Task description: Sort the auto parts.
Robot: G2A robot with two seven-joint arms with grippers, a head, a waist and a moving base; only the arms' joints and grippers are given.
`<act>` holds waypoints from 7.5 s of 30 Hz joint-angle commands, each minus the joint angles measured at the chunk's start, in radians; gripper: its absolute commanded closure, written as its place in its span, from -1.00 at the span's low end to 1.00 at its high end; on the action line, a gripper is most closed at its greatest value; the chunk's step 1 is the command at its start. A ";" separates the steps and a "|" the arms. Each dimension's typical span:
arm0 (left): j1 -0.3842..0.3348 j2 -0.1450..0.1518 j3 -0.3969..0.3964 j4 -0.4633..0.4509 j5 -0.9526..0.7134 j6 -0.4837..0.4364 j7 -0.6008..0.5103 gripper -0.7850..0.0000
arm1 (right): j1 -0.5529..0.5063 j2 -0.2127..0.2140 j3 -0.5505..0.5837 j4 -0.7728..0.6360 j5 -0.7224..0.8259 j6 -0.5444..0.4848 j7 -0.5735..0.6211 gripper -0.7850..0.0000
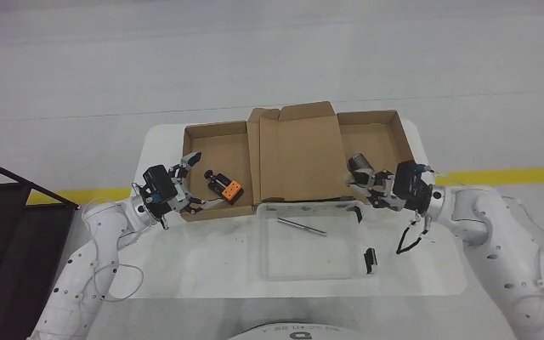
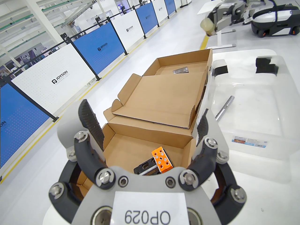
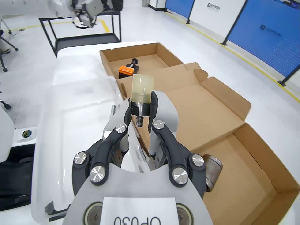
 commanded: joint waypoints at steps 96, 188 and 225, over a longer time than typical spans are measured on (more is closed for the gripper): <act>-0.194 0.007 0.421 -0.316 0.281 -0.245 -0.283 -1.00 | -0.133 0.054 0.026 0.161 -0.345 -0.047 -0.840 -1.00; -0.744 -0.446 1.072 0.400 -0.223 -0.126 -1.077 1.00 | -0.133 0.054 0.026 0.161 -0.345 -0.047 -0.840 -1.00; -0.441 -0.197 0.449 -0.064 -0.820 -0.245 -1.168 1.00 | -0.133 0.054 0.026 0.161 -0.345 -0.047 -0.840 -1.00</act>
